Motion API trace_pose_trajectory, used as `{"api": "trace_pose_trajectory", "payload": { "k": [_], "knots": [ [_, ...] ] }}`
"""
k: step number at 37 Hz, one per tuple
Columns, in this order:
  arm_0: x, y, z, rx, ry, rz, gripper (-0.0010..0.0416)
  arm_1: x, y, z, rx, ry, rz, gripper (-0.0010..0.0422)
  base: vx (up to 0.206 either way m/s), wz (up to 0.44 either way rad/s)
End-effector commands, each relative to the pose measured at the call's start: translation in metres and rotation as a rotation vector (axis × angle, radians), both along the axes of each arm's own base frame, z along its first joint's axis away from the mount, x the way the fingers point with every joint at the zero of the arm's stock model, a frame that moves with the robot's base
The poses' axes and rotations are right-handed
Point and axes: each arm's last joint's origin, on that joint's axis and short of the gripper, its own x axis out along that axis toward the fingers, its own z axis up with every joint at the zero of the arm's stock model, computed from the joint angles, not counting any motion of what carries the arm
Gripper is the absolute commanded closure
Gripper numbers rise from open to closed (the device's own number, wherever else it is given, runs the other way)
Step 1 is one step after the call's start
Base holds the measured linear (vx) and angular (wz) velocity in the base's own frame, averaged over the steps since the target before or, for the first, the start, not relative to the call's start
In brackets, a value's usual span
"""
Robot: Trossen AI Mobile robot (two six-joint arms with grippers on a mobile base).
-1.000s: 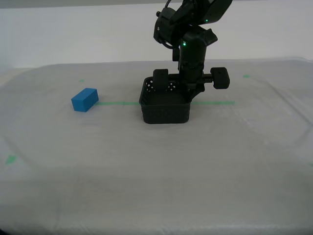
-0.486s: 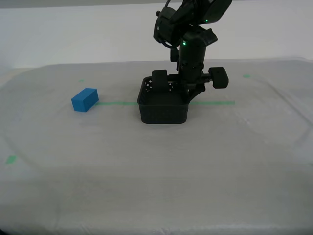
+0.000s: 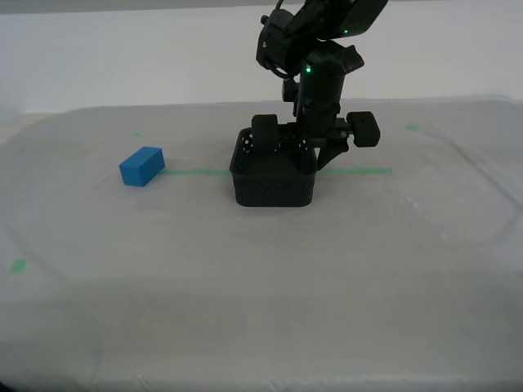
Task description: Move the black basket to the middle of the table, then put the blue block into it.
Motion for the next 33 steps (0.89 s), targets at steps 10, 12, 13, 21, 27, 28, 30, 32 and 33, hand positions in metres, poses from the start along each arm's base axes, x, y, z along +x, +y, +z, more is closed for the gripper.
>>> {"api": "trace_pose_trajectory", "payload": {
  "k": [10,12,13,21,27,28,30,32,33],
  "knots": [
    [-0.001,0.0,0.021,0.016,-0.045,0.049,0.0121,0.0,0.0,0.001,0.002,-0.006,-0.002,0.0412,0.0,0.0],
    [-0.001,0.0,0.027,0.018,-0.057,0.063,0.0105,0.0,0.0,0.001,0.002,-0.006,-0.002,0.0412,0.0,0.0],
    [-0.001,-0.001,0.029,0.019,-0.063,0.069,0.0097,0.0,0.0,0.001,0.002,-0.006,-0.002,0.0412,0.0,0.0],
    [-0.003,-0.003,0.055,0.012,-0.139,0.096,0.0074,0.0,0.0,0.001,0.002,-0.006,-0.001,0.0412,0.0,0.0],
    [-0.005,-0.006,0.082,0.022,-0.219,0.135,0.0087,0.0,0.0,0.001,0.002,-0.006,-0.002,0.0412,0.0,0.0],
    [-0.006,-0.007,0.086,0.024,-0.232,0.146,0.009,0.0,0.0,0.001,0.002,-0.006,-0.001,0.0412,0.0,0.0],
    [-0.007,-0.008,0.095,0.025,-0.25,0.163,0.0096,0.0,0.0,0.001,0.002,-0.006,-0.002,0.0412,0.0,0.0],
    [-0.009,-0.01,0.103,0.027,-0.266,0.174,0.0101,0.0,0.0,0.001,0.002,-0.006,-0.002,0.0412,0.0,0.0],
    [-0.01,-0.011,0.108,0.03,-0.274,0.177,0.0104,0.0,0.0,0.001,0.002,-0.006,-0.001,0.0412,0.0,0.0]
  ]
}}
